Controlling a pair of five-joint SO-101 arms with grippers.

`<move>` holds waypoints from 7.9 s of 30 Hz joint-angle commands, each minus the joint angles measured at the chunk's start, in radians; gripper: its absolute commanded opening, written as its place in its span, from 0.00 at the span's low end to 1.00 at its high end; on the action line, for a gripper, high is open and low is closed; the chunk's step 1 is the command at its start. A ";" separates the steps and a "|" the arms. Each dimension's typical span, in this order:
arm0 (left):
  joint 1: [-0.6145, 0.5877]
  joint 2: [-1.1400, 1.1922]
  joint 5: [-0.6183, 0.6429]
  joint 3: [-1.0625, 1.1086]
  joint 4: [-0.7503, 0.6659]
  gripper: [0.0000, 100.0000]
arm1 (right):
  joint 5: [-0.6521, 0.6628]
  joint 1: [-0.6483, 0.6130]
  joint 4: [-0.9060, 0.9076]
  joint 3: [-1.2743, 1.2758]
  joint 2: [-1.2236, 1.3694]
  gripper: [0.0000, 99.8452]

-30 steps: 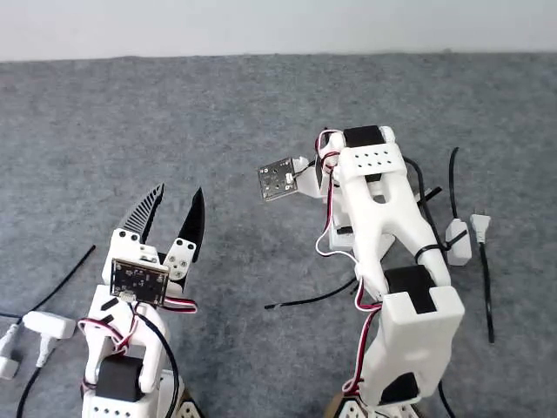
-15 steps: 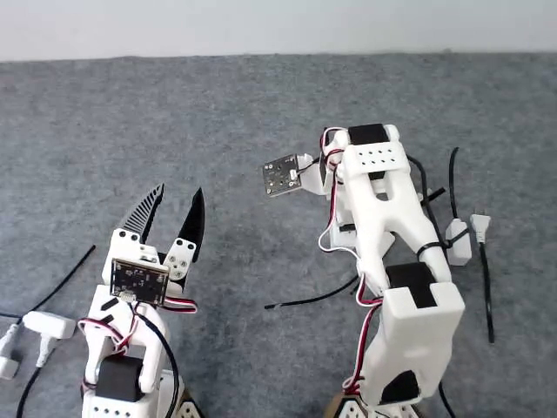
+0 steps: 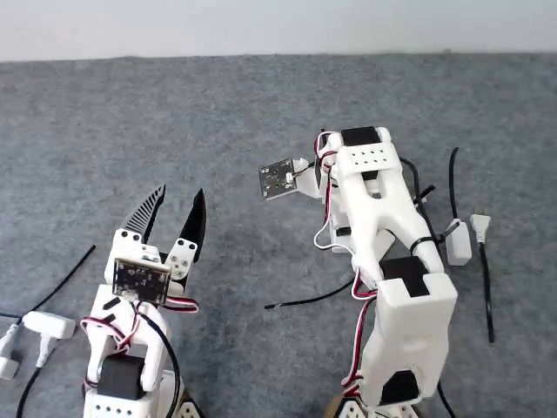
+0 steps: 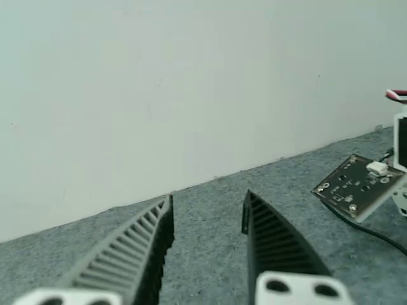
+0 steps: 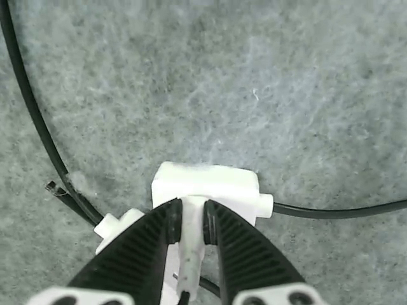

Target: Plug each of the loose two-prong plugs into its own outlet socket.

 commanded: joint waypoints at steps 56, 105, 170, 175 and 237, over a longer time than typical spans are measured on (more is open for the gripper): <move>0.069 0.000 -0.008 0.064 -0.095 0.19 | -0.127 -0.039 0.242 -0.196 -0.007 0.26; 0.605 0.423 -0.015 -0.232 0.187 0.19 | -0.977 0.062 0.306 0.856 -2.236 0.34; 0.454 2.740 -0.399 -2.508 0.891 0.19 | -0.979 0.054 0.325 0.858 -2.250 0.34; 0.315 2.751 -0.353 -2.508 0.885 0.19 | -0.979 0.054 0.326 0.858 -2.250 0.34; 0.405 2.966 -0.491 -2.801 0.971 0.19 | -0.979 0.054 0.328 0.858 -2.250 0.34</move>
